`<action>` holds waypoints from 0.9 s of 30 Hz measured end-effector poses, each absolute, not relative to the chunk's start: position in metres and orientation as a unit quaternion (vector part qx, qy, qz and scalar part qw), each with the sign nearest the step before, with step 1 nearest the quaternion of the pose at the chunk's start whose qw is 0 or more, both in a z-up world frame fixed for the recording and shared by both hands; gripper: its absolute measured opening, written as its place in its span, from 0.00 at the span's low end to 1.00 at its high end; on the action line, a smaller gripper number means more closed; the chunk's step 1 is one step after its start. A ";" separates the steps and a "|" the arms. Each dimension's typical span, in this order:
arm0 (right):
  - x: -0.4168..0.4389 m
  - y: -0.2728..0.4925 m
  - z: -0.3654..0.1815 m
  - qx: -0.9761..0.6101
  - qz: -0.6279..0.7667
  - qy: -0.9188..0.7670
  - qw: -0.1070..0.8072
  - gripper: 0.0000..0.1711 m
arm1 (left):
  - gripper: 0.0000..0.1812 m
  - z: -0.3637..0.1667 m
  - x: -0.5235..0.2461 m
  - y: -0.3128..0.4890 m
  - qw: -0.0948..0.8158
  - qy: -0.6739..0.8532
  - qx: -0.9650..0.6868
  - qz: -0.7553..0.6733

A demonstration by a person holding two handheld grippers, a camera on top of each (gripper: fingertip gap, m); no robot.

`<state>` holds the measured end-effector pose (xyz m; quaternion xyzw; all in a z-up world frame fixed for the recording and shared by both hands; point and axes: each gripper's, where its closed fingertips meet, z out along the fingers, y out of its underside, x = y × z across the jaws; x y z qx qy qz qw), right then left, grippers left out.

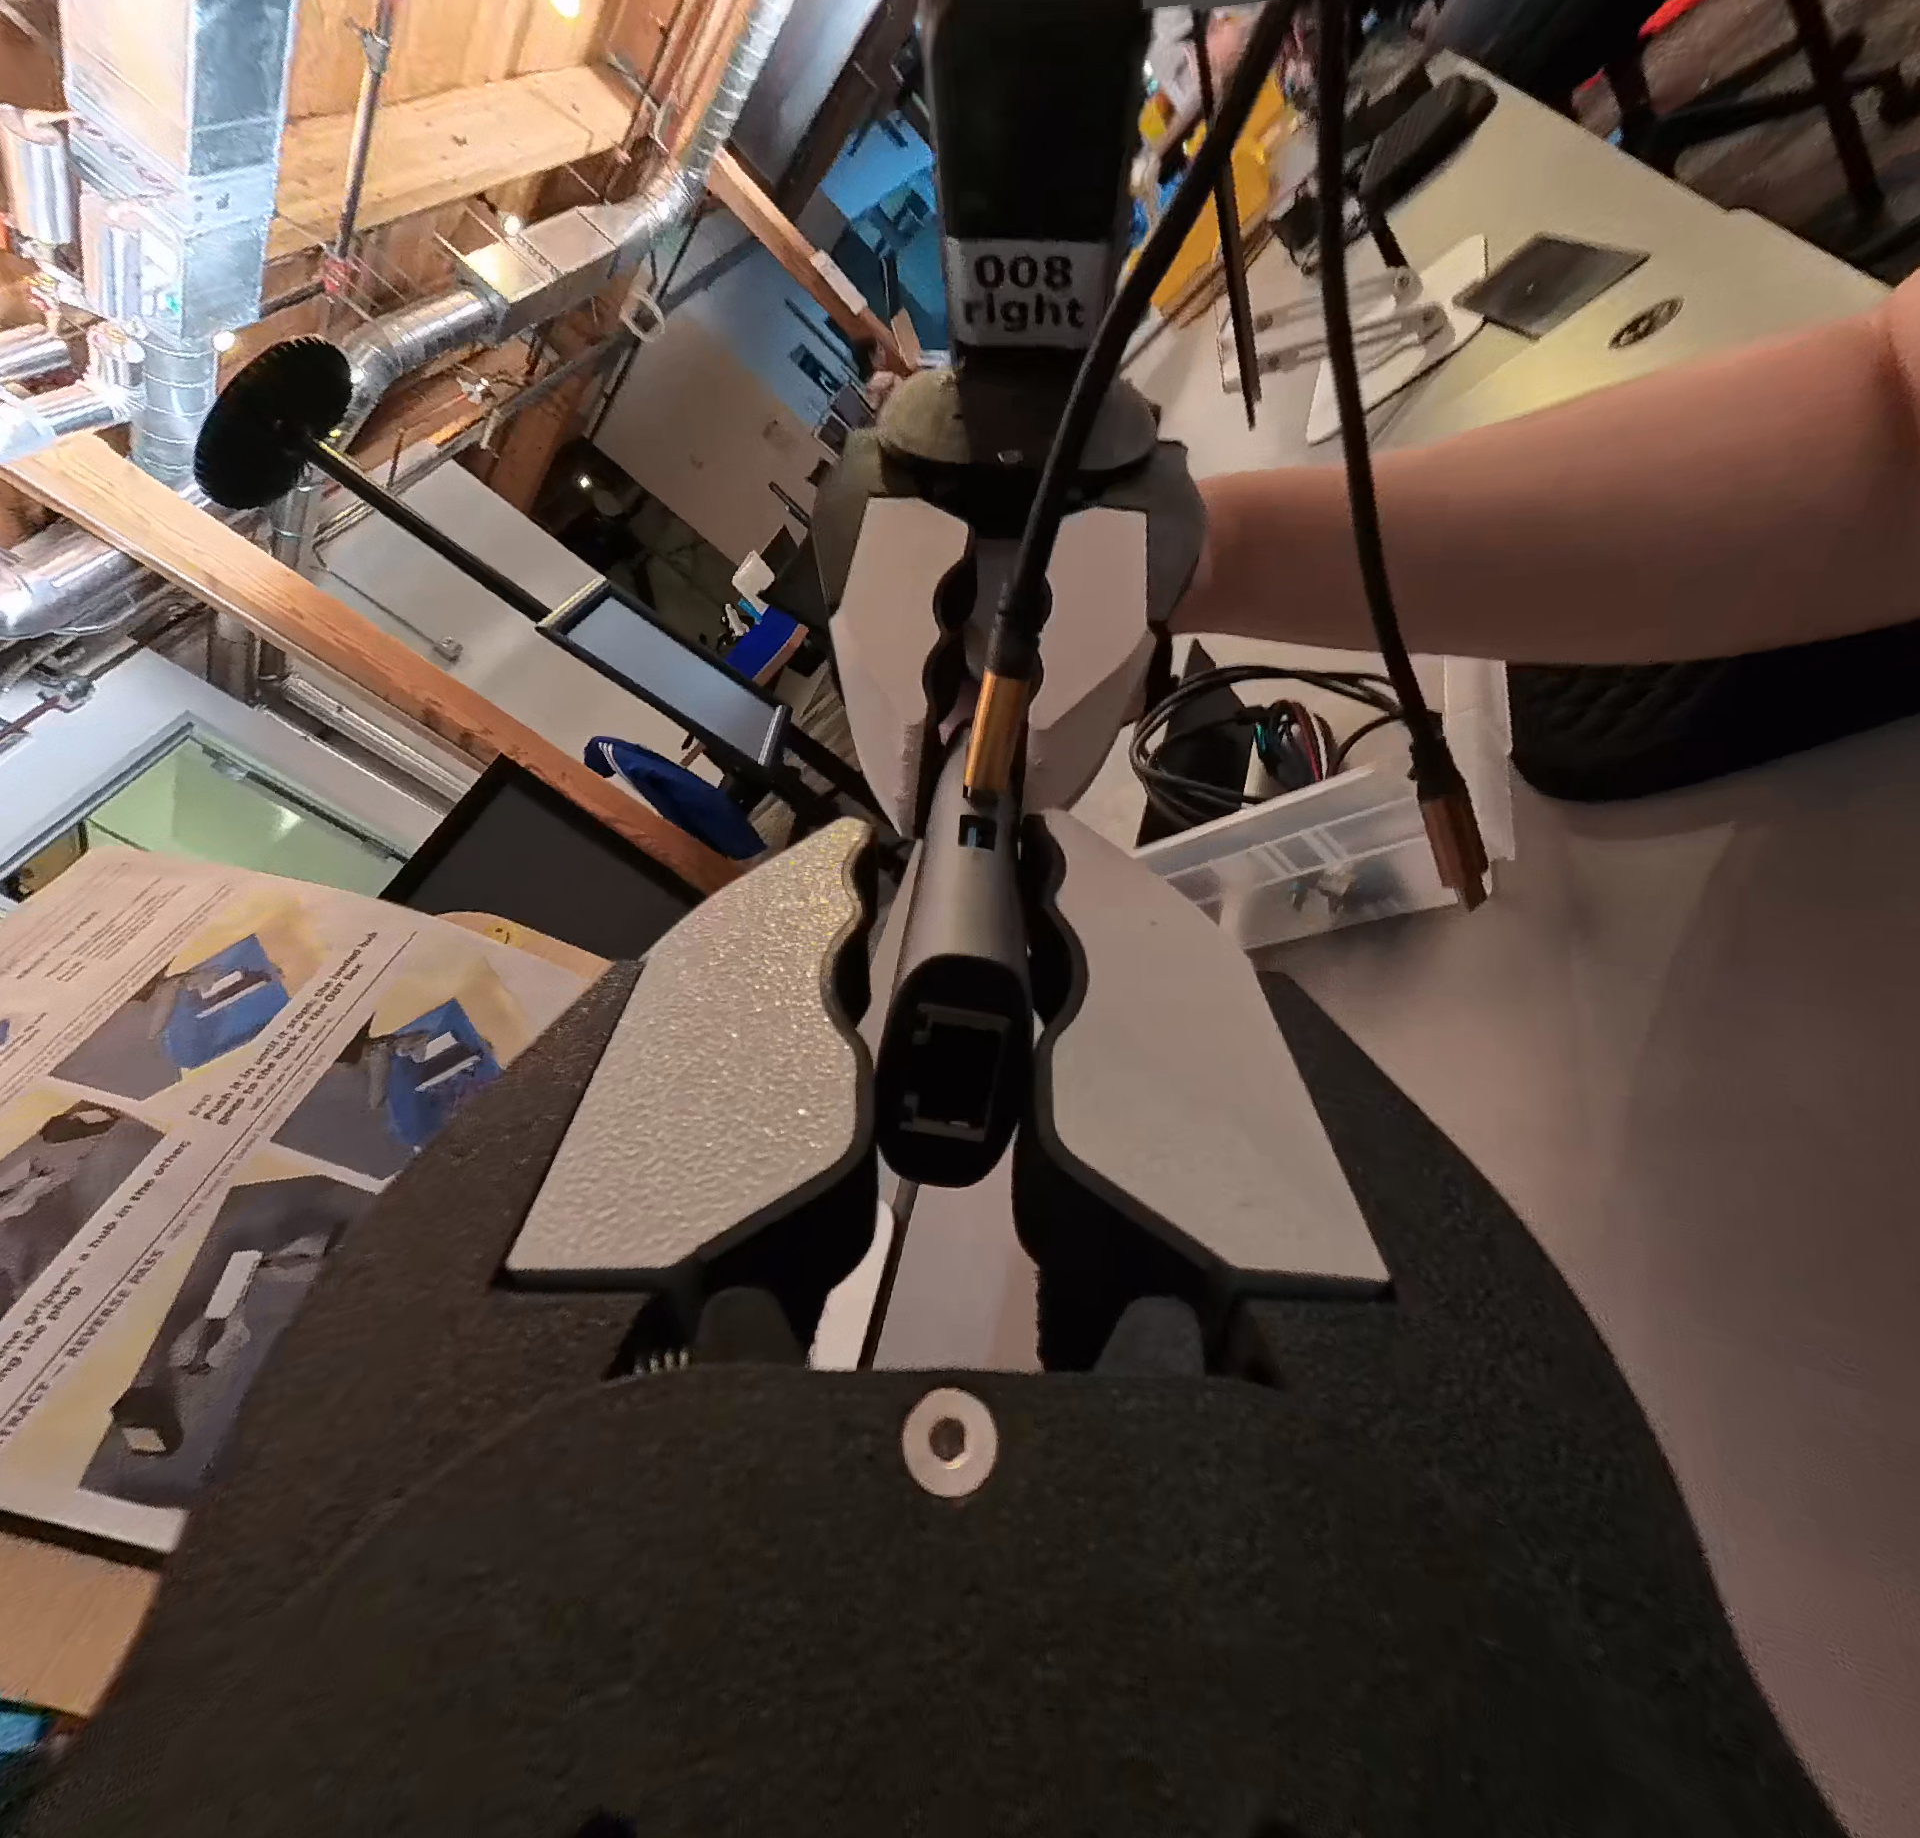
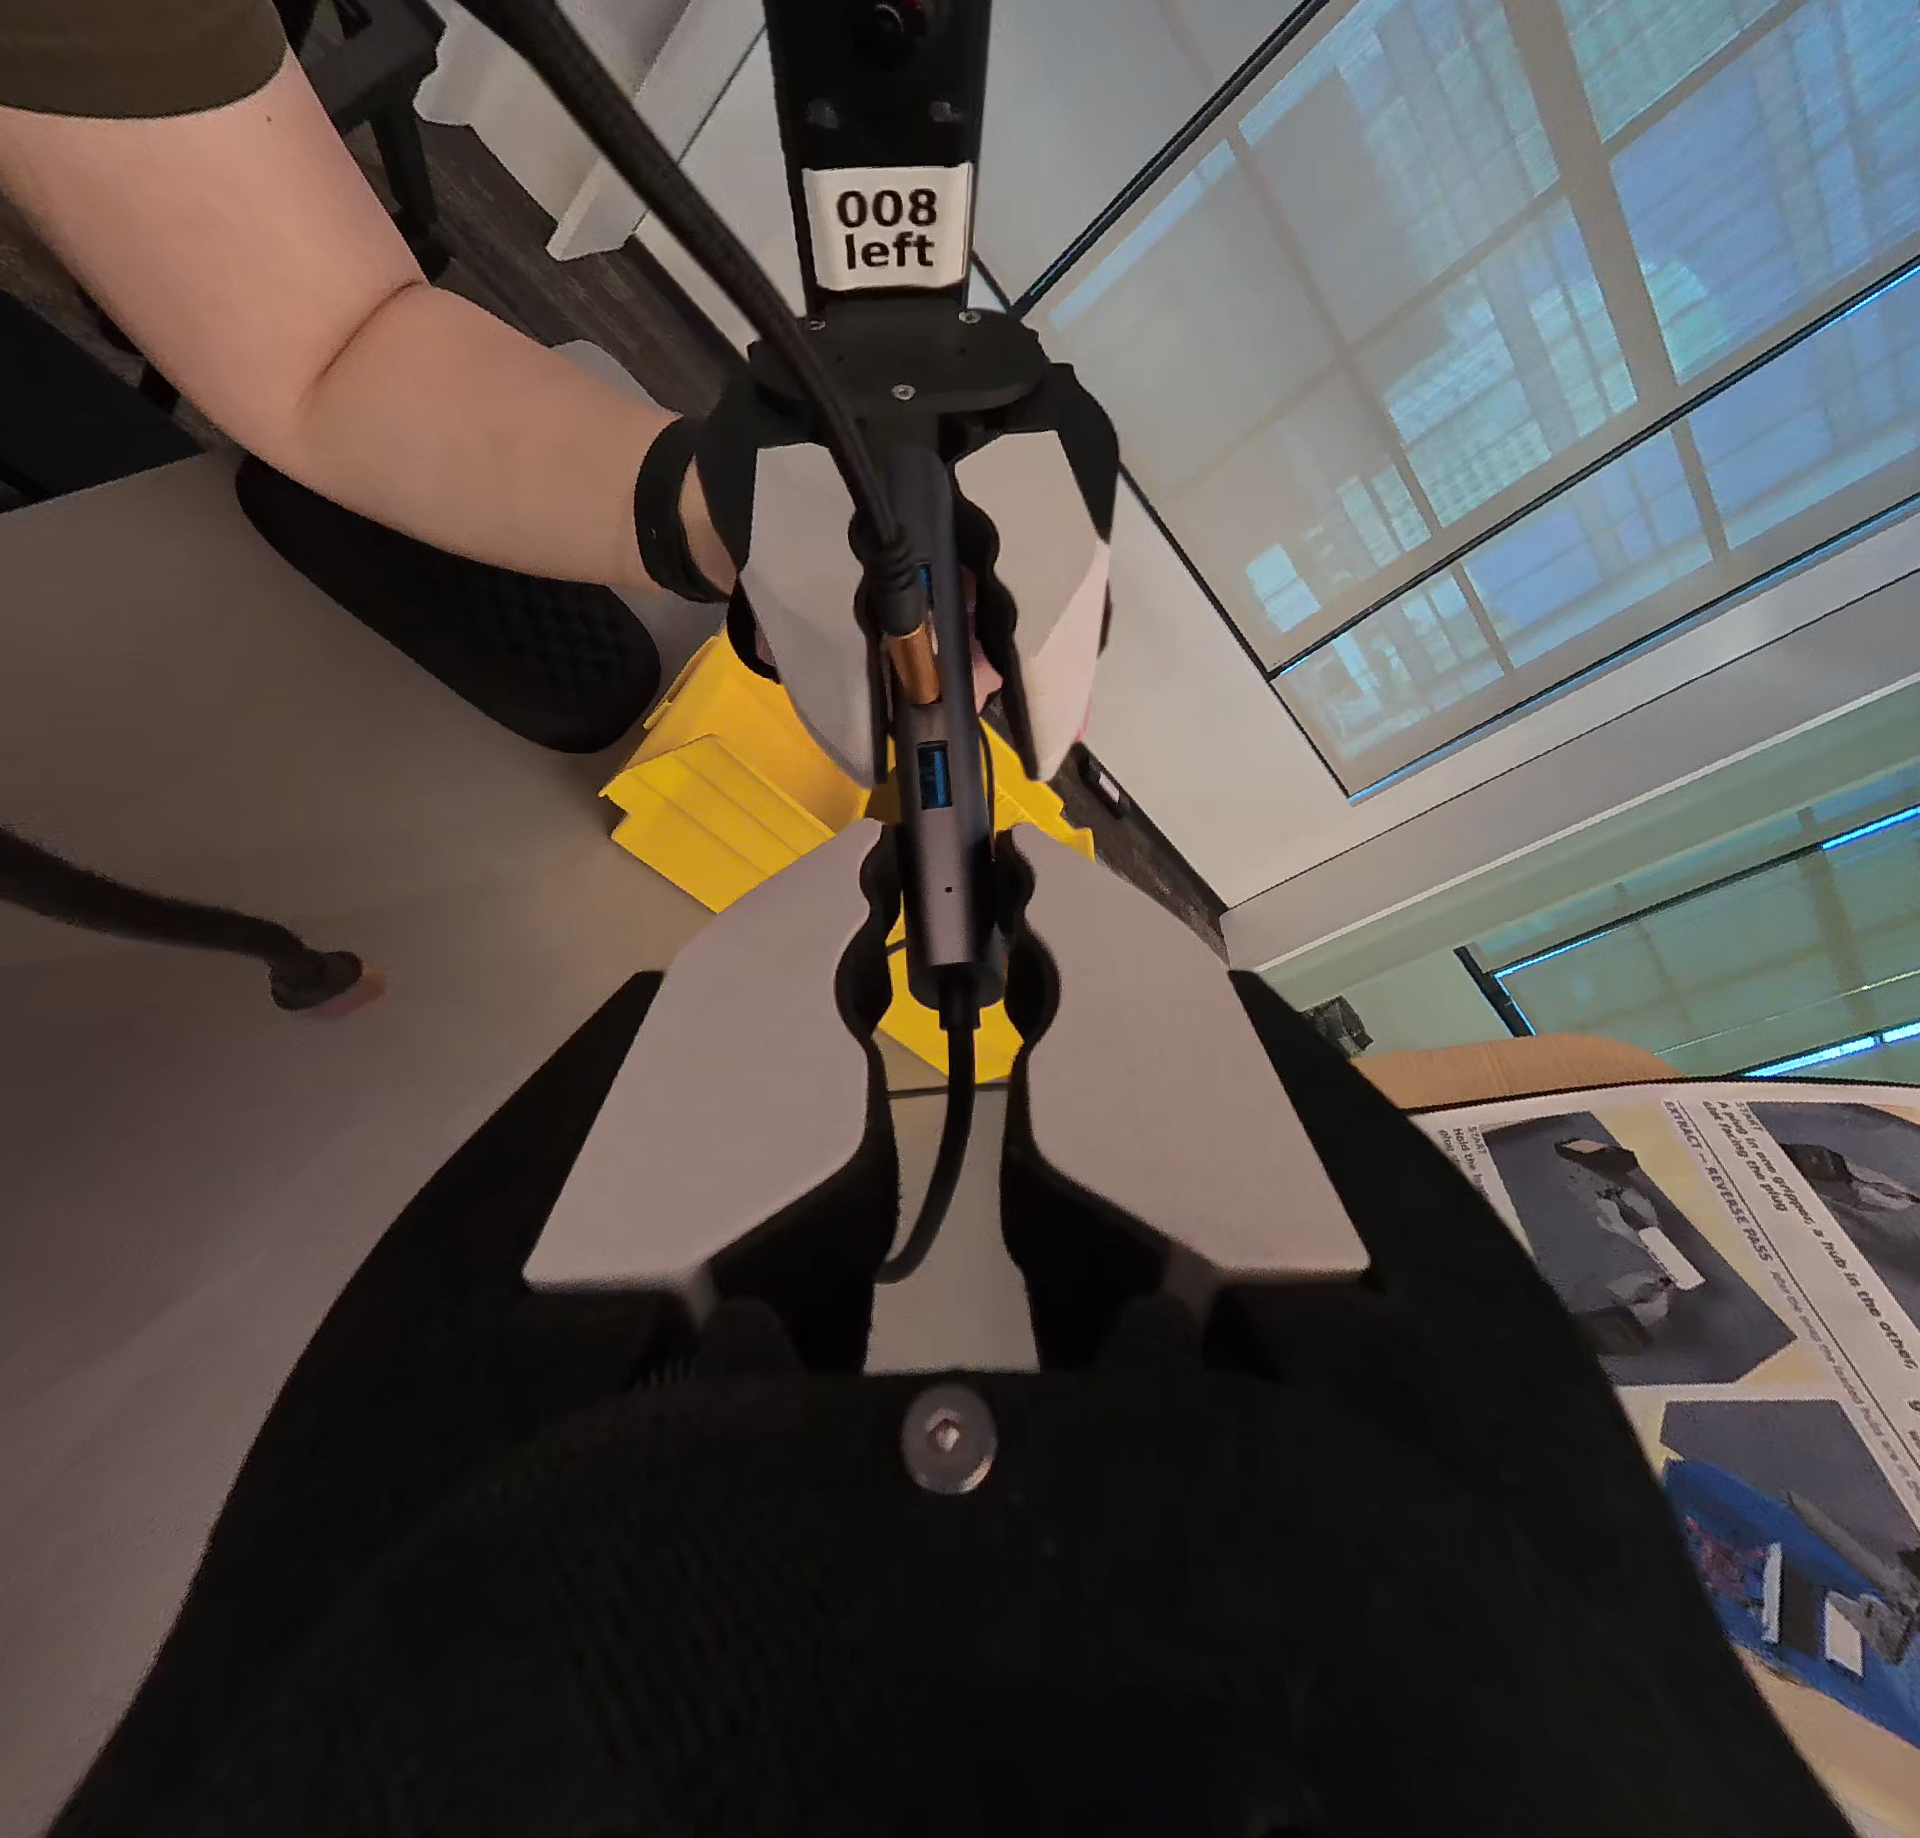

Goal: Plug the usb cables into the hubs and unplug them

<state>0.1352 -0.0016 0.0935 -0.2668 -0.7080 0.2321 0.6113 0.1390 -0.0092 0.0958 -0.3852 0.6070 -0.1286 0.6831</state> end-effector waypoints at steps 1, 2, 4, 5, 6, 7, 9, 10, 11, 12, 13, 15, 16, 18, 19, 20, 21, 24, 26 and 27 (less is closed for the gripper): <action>0.136 -0.002 0.093 -0.268 0.230 -0.710 0.609 0.11 | 0.14 0.093 0.139 -0.008 0.679 0.612 -0.387 -0.119; 0.136 -0.001 0.092 -0.269 0.225 -0.711 0.609 0.11 | 0.14 0.091 0.138 -0.006 0.676 0.616 -0.390 -0.105; 0.137 0.000 0.092 -0.270 0.214 -0.714 0.609 0.11 | 0.14 0.087 0.137 -0.002 0.667 0.621 -0.401 -0.086; 0.137 0.000 0.092 -0.269 0.211 -0.715 0.610 0.11 | 0.14 0.087 0.138 -0.002 0.667 0.621 -0.402 -0.089; 0.137 -0.001 0.092 -0.268 0.210 -0.716 0.610 0.11 | 0.13 0.088 0.138 -0.004 0.667 0.620 -0.401 -0.098; 0.137 -0.001 0.092 -0.268 0.210 -0.717 0.609 0.11 | 0.13 0.088 0.138 -0.005 0.665 0.620 -0.402 -0.109; 0.137 -0.002 0.092 -0.266 0.209 -0.717 0.609 0.10 | 0.13 0.088 0.138 -0.006 0.664 0.620 -0.401 -0.116; 0.136 -0.003 0.093 -0.266 0.209 -0.717 0.610 0.10 | 0.13 0.089 0.138 -0.006 0.668 0.620 -0.396 -0.112; 0.136 -0.003 0.093 -0.266 0.210 -0.717 0.610 0.10 | 0.13 0.089 0.138 -0.006 0.669 0.620 -0.396 -0.107; 0.137 -0.003 0.092 -0.267 0.212 -0.717 0.608 0.11 | 0.13 0.088 0.138 -0.006 0.666 0.622 -0.399 -0.104; 0.137 -0.002 0.092 -0.269 0.213 -0.717 0.606 0.11 | 0.13 0.087 0.138 -0.005 0.664 0.623 -0.402 -0.100; 0.138 0.000 0.090 -0.274 0.210 -0.718 0.604 0.11 | 0.13 0.084 0.138 -0.001 0.660 0.624 -0.408 -0.091; 0.138 0.001 0.090 -0.276 0.210 -0.718 0.604 0.11 | 0.13 0.083 0.138 0.000 0.661 0.623 -0.408 -0.091; 0.138 0.003 0.089 -0.279 0.211 -0.718 0.602 0.11 | 0.14 0.084 0.139 0.001 0.670 0.619 -0.400 -0.092; 0.138 0.003 0.088 -0.280 0.212 -0.718 0.601 0.11 | 0.14 0.085 0.139 0.001 0.675 0.616 -0.395 -0.093; 0.139 0.004 0.088 -0.282 0.212 -0.718 0.600 0.11 | 0.14 0.085 0.140 0.001 0.678 0.614 -0.394 -0.092; 0.139 0.005 0.088 -0.284 0.212 -0.718 0.600 0.10 | 0.14 0.086 0.140 0.004 0.685 0.607 -0.395 -0.081; 0.140 0.005 0.086 -0.285 0.218 -0.720 0.595 0.11 | 0.14 0.085 0.141 0.005 0.689 0.609 -0.388 -0.059; 0.140 0.004 0.085 -0.284 0.222 -0.720 0.592 0.11 | 0.13 0.086 0.142 0.002 0.690 0.615 -0.378 -0.061; 0.139 0.005 0.086 -0.285 0.222 -0.719 0.593 0.11 | 0.13 0.086 0.142 0.002 0.689 0.615 -0.380 -0.057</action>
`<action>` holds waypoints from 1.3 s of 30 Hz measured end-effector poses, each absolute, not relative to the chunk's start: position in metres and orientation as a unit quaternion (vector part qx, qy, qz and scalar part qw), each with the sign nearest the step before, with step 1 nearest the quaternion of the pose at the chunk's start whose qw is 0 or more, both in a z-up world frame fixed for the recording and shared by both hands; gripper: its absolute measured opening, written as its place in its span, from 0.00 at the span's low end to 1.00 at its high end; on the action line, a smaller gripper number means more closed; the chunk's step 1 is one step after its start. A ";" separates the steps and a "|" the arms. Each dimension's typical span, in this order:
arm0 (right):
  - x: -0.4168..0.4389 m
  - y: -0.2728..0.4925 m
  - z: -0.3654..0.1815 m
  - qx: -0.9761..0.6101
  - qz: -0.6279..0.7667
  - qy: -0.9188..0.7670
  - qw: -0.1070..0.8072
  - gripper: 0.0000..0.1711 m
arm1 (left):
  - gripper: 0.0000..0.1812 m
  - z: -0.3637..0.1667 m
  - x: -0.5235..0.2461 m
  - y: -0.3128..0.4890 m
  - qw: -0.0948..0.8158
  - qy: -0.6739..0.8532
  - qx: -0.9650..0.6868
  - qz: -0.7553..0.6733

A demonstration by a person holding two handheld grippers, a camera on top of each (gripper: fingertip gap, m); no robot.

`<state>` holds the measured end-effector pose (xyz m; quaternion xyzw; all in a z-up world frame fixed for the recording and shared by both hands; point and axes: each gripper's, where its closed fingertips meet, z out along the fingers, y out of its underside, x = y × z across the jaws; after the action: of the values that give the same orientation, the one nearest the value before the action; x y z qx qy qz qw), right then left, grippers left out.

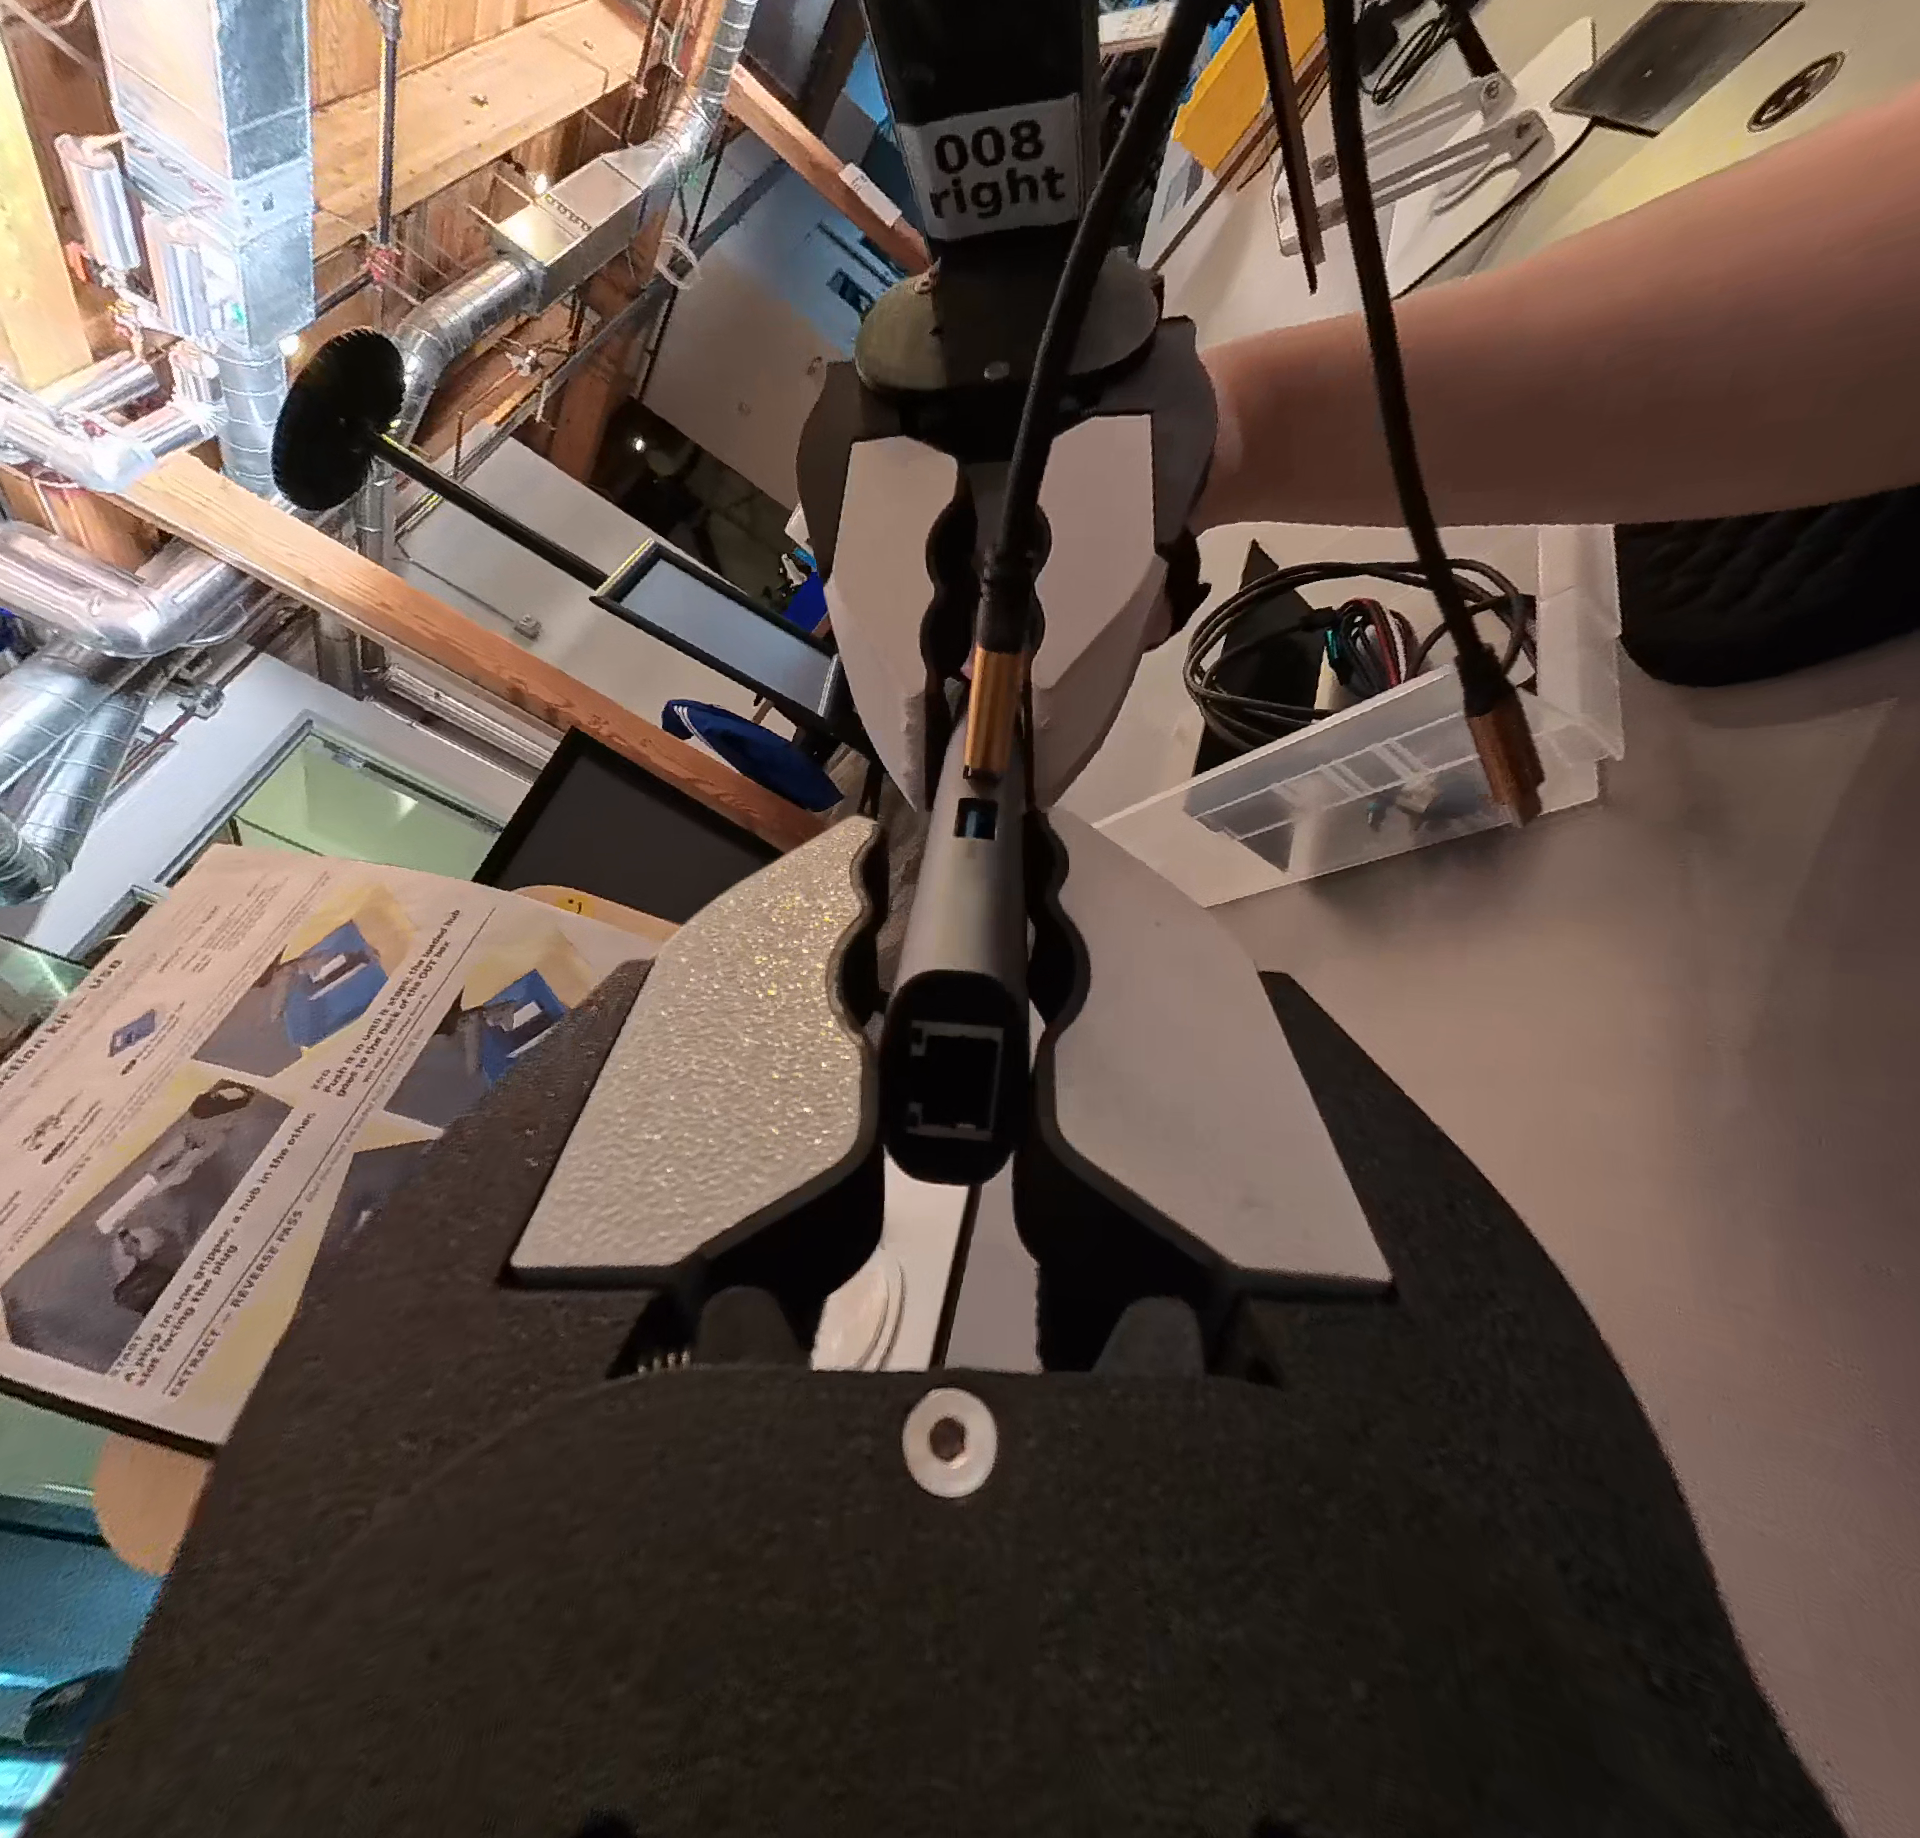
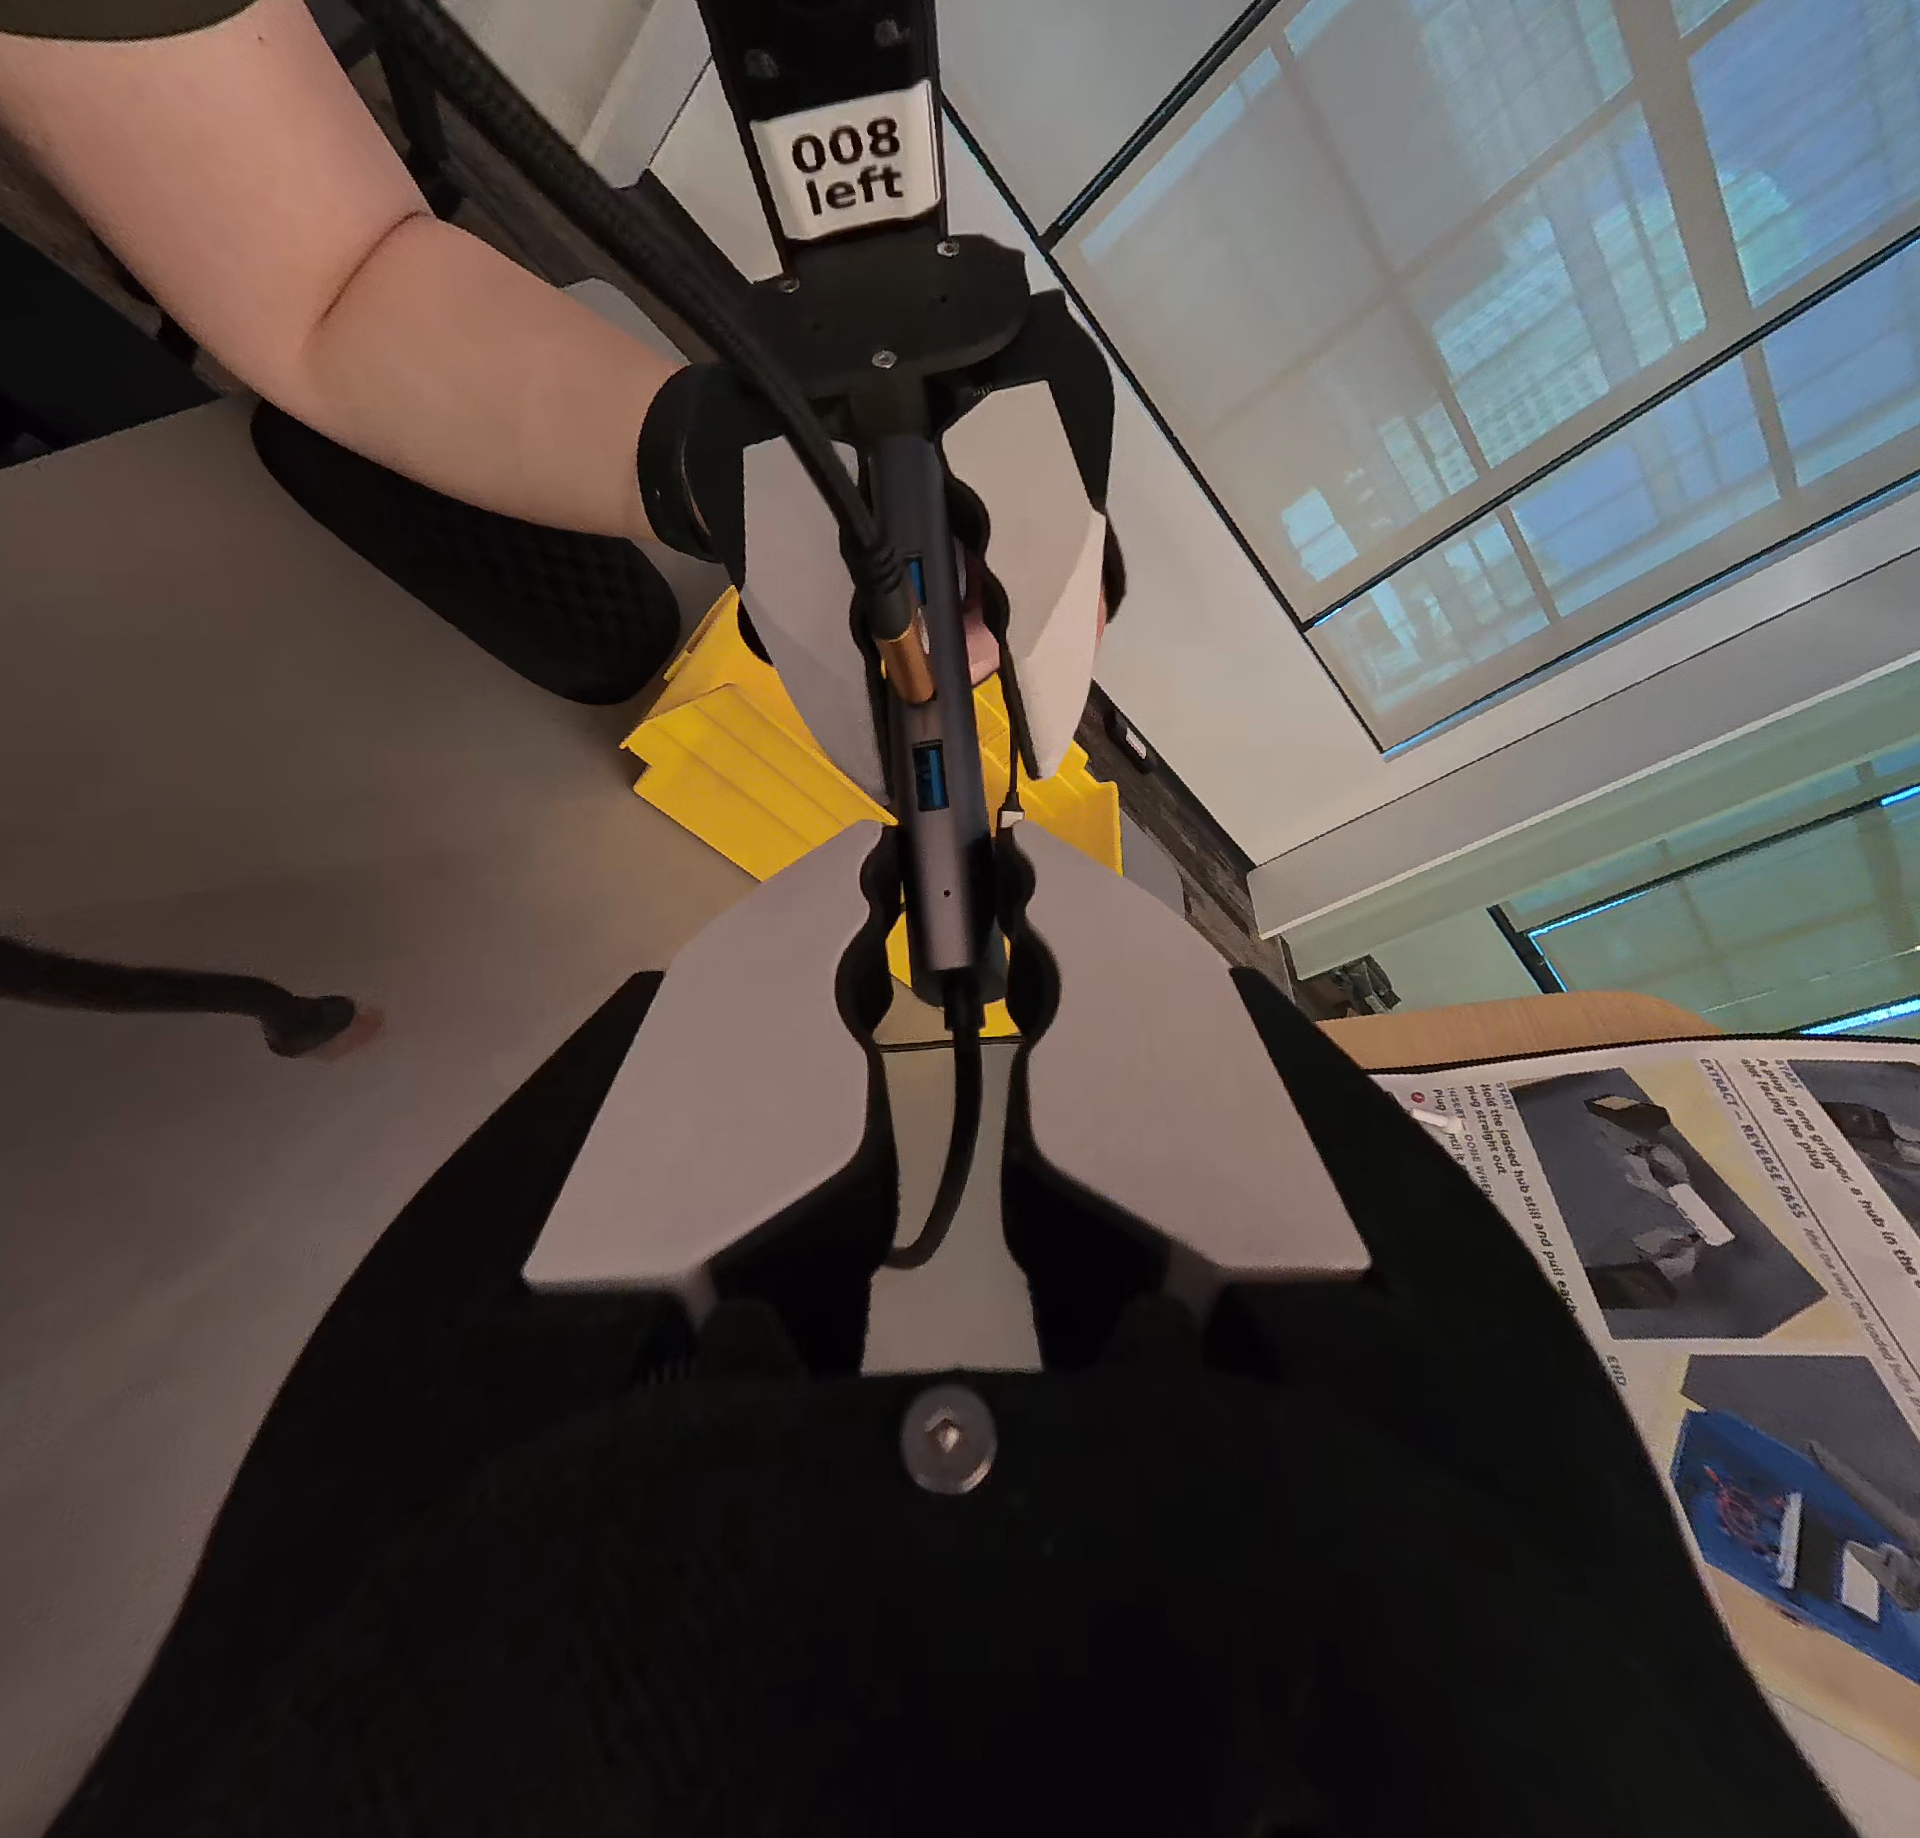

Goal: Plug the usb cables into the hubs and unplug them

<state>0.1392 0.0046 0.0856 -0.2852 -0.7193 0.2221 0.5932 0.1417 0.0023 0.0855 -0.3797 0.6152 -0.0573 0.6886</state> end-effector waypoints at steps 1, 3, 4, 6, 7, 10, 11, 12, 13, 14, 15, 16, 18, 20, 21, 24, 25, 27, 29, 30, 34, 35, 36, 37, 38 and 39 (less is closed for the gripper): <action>0.139 0.005 0.086 -0.286 0.223 -0.719 0.593 0.11 | 0.13 0.085 0.142 0.003 0.688 0.615 -0.382 -0.055; 0.140 0.006 0.085 -0.287 0.223 -0.718 0.594 0.11 | 0.13 0.085 0.143 0.004 0.688 0.614 -0.384 -0.048; 0.141 0.008 0.084 -0.288 0.222 -0.719 0.593 0.11 | 0.13 0.083 0.143 0.005 0.687 0.615 -0.386 -0.040; 0.141 0.011 0.082 -0.294 0.222 -0.717 0.593 0.11 | 0.13 0.082 0.144 0.008 0.688 0.614 -0.387 -0.019; 0.141 0.012 0.082 -0.294 0.224 -0.715 0.593 0.11 | 0.13 0.082 0.144 0.009 0.689 0.614 -0.385 -0.013; 0.141 0.013 0.086 -0.290 0.232 -0.703 0.606 0.13 | 0.13 0.084 0.143 0.009 0.693 0.610 -0.384 -0.009; 0.140 0.013 0.087 -0.290 0.234 -0.700 0.610 0.14 | 0.13 0.085 0.143 0.009 0.693 0.611 -0.383 -0.009; 0.140 0.014 0.088 -0.289 0.234 -0.697 0.613 0.15 | 0.13 0.085 0.142 0.009 0.693 0.612 -0.382 -0.006; 0.140 0.014 0.089 -0.289 0.235 -0.695 0.615 0.15 | 0.13 0.086 0.141 0.009 0.694 0.611 -0.381 -0.001; 0.139 0.015 0.089 -0.289 0.234 -0.693 0.618 0.16 | 0.13 0.086 0.141 0.008 0.694 0.613 -0.379 0.001; 0.139 0.016 0.089 -0.290 0.231 -0.692 0.620 0.17 | 0.13 0.087 0.142 0.007 0.693 0.614 -0.377 0.000; 0.138 0.017 0.089 -0.291 0.226 -0.691 0.621 0.18 | 0.13 0.088 0.142 0.006 0.693 0.614 -0.377 -0.001; 0.138 0.017 0.088 -0.292 0.223 -0.694 0.620 0.18 | 0.13 0.090 0.140 0.006 0.697 0.612 -0.375 0.007; 0.140 0.020 0.090 -0.295 0.218 -0.687 0.627 0.18 | 0.13 0.094 0.136 0.009 0.702 0.605 -0.374 0.021; 0.142 0.024 0.093 -0.301 0.213 -0.681 0.633 0.18 | 0.13 0.096 0.132 0.011 0.705 0.600 -0.376 0.032; 0.161 0.047 0.106 -0.337 0.192 -0.638 0.665 0.18 | 0.13 0.104 0.119 0.022 0.714 0.581 -0.381 0.090; 0.170 0.058 0.113 -0.357 0.184 -0.612 0.681 0.18 | 0.13 0.106 0.115 0.026 0.716 0.575 -0.381 0.109; 0.195 0.083 0.131 -0.408 0.176 -0.545 0.711 0.18 | 0.13 0.112 0.106 0.037 0.724 0.545 -0.396 0.146; 0.221 0.096 0.152 -0.455 0.187 -0.473 0.731 0.18 | 0.13 0.115 0.094 0.052 0.725 0.515 -0.419 0.186; 0.230 0.093 0.164 -0.464 0.211 -0.445 0.736 0.18 | 0.13 0.115 0.089 0.059 0.723 0.502 -0.428 0.204; 0.226 0.044 0.198 -0.476 0.315 -0.416 0.708 0.15 | 0.13 0.110 0.071 0.080 0.704 0.473 -0.451 0.277; 0.215 0.029 0.198 -0.485 0.327 -0.428 0.688 0.13 | 0.13 0.111 0.067 0.084 0.702 0.465 -0.452 0.294; 0.202 0.017 0.195 -0.493 0.335 -0.441 0.671 0.13 | 0.13 0.111 0.065 0.086 0.698 0.463 -0.451 0.309; 0.187 0.007 0.191 -0.498 0.342 -0.452 0.656 0.12 | 0.13 0.110 0.064 0.087 0.694 0.464 -0.449 0.319; 0.171 0.001 0.183 -0.508 0.349 -0.461 0.639 0.12 | 0.13 0.110 0.062 0.088 0.693 0.462 -0.446 0.328; 0.154 -0.002 0.172 -0.523 0.355 -0.470 0.616 0.12 | 0.13 0.110 0.061 0.089 0.690 0.463 -0.445 0.333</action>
<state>0.1542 -0.0020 0.1721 -0.5227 -0.4703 0.3547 0.6163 0.0606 0.0886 0.1102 -0.4450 0.4631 0.3327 0.6905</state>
